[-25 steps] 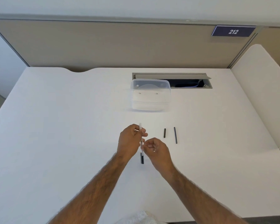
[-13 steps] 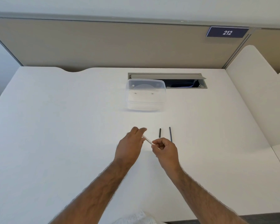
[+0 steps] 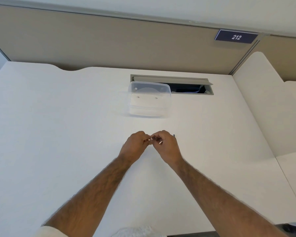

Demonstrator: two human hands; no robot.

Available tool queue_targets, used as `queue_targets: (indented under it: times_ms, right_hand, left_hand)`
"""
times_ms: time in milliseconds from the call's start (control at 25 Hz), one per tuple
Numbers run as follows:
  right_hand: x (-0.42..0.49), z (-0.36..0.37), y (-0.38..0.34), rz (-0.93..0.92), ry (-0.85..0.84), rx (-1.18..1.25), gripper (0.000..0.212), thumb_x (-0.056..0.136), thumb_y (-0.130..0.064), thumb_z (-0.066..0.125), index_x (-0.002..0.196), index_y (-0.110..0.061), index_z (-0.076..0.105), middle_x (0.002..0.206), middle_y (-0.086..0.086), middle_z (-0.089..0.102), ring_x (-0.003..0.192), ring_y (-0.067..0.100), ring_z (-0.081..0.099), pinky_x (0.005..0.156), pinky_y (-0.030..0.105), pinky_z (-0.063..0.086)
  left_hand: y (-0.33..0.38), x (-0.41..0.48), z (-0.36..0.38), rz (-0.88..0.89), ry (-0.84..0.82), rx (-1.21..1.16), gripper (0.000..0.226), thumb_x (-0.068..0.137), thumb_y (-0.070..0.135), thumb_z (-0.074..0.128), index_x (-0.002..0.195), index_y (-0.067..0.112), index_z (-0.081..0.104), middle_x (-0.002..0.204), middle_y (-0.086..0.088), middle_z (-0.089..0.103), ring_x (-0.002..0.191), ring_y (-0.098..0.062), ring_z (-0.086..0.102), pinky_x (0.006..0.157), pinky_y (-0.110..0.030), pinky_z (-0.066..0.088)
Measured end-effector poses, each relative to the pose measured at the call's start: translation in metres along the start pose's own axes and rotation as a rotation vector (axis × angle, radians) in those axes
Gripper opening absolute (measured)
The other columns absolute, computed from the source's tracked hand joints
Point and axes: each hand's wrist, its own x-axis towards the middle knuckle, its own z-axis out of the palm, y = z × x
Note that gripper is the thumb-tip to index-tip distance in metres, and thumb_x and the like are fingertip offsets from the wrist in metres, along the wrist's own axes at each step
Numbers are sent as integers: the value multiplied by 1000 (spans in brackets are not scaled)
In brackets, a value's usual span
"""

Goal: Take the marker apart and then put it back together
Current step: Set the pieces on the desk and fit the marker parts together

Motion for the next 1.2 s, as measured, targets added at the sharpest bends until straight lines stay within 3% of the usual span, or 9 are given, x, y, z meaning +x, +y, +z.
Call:
queue_targets:
  times_ms: [120, 320, 560, 680, 840, 1120, 1200]
  right_hand:
    - [18, 8, -8, -87, -55, -127, 3, 86, -13, 67, 84, -15, 66, 84, -2, 64, 72, 9, 59, 69, 26, 50]
    - [27, 17, -9, -104, -68, -175, 2, 82, -12, 62, 82, -10, 60, 79, 4, 67, 74, 23, 65, 70, 44, 57]
    - [37, 15, -11, -63, -51, -195, 5, 84, -12, 58, 81, -9, 61, 77, 6, 70, 73, 26, 68, 68, 44, 57]
    - [34, 18, -10, -94, -25, -193, 5, 84, -12, 59, 81, -9, 61, 77, 5, 69, 72, 24, 66, 69, 44, 56]
    - [37, 17, -11, -66, -40, -201, 6, 85, -12, 59, 81, -8, 61, 74, 6, 67, 70, 26, 64, 68, 45, 55]
    - [32, 19, -13, -65, -7, -269, 5, 85, -13, 60, 83, -8, 61, 76, 5, 66, 71, 25, 62, 69, 43, 54]
    - [32, 19, -15, -50, -28, -274, 7, 85, -12, 59, 83, -6, 60, 76, 8, 66, 72, 28, 61, 69, 45, 53]
  left_hand:
    - [-5, 1, 0, -72, 45, -46, 32, 95, 31, 56, 66, 46, 55, 77, 9, 55, 72, -14, 55, 58, -31, 41]
    - [-11, 3, -2, -121, 62, -79, 19, 95, 27, 54, 86, 30, 70, 86, 7, 66, 80, -16, 62, 63, -34, 49]
    - [-8, 13, -6, -135, 34, -37, 25, 95, 29, 51, 78, 17, 65, 81, 2, 65, 80, -25, 62, 59, -39, 48]
    - [-9, 9, -6, -145, 72, -64, 30, 88, 45, 42, 73, 24, 58, 81, 9, 61, 76, -17, 60, 57, -30, 41]
    - [-12, 11, -2, -148, 56, -30, 27, 92, 31, 45, 68, 23, 53, 79, 6, 60, 70, -17, 54, 55, -30, 38]
    - [-12, 12, 3, -162, 72, 56, 27, 88, 36, 36, 73, 22, 54, 75, 9, 61, 67, -17, 56, 53, -30, 40]
    - [-12, 10, 3, -173, 58, 57, 25, 88, 33, 36, 71, 19, 49, 70, 7, 57, 62, -18, 48, 52, -30, 35]
